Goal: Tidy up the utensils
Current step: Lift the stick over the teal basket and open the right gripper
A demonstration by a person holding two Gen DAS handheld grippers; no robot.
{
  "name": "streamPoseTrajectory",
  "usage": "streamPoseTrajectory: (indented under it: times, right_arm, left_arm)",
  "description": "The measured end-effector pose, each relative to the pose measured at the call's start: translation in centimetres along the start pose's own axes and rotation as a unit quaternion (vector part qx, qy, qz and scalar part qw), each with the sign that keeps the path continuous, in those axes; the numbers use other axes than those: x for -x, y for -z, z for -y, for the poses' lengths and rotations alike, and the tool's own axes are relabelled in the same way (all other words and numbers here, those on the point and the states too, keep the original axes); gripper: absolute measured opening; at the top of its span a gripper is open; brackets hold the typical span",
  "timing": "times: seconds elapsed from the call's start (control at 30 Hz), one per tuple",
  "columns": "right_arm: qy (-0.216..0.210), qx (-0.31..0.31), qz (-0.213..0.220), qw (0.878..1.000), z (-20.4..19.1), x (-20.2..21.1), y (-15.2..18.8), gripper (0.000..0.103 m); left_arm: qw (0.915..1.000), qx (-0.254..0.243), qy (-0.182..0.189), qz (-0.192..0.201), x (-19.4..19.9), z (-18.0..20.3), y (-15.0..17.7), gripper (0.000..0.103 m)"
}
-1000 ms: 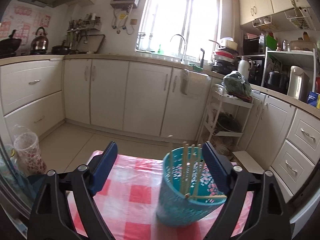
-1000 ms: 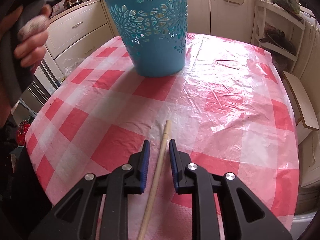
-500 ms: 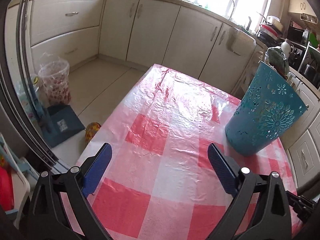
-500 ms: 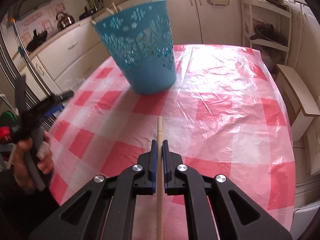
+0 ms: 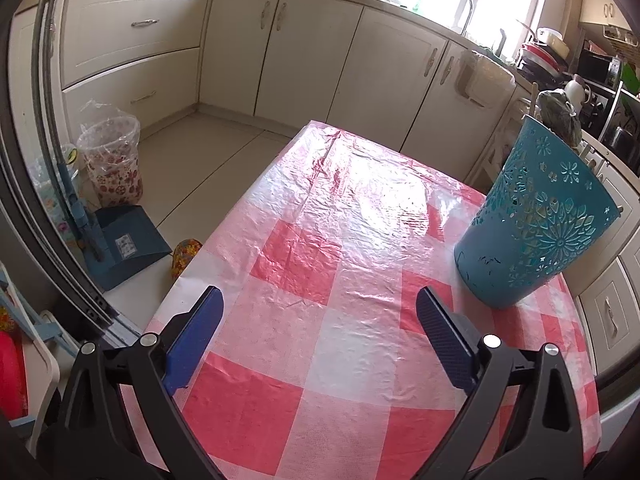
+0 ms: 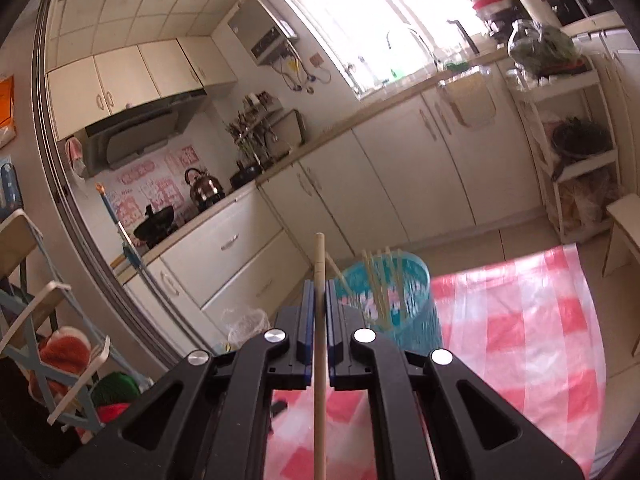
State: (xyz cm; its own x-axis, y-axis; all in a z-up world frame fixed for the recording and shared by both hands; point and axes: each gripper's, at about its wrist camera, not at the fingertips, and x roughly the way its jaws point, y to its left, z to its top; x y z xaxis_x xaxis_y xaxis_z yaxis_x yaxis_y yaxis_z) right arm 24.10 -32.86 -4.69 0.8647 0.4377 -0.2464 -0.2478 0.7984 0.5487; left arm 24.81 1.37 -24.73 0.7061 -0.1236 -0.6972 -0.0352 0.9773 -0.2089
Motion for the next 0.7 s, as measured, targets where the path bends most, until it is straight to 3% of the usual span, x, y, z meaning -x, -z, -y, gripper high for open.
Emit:
streamPoseTrajectory:
  times: [0.13, 0.27, 0.53, 0.7]
  right_arm:
    - [0.026, 0.026, 0.075, 0.997, -1.4, -3.6, -4.4, 0.006]
    - [0.078, 0.037, 0.12, 0.989, -0.9, -7.1, -5.6, 0.006]
    - [0.154, 0.042, 0.128, 0.979, 0.7, -9.9, -3.2, 0.007]
    - [0.155, 0.081, 0.109, 0.978, -0.1, -10.5, -2.1, 0.007]
  left_arm:
    - [1.0, -0.004, 0.002, -0.004, -0.1, 0.1, 0.0, 0.093]
    - [0.9999, 0.0, 0.009, -0.006, -0.2, 0.1, 0.0, 0.093]
    - [0.9997, 0.0, 0.023, -0.008, -0.3, 0.1, 0.0, 0.093]
    - [0.9996, 0.01, 0.028, -0.005, -0.2, -0.2, 0.0, 0.093]
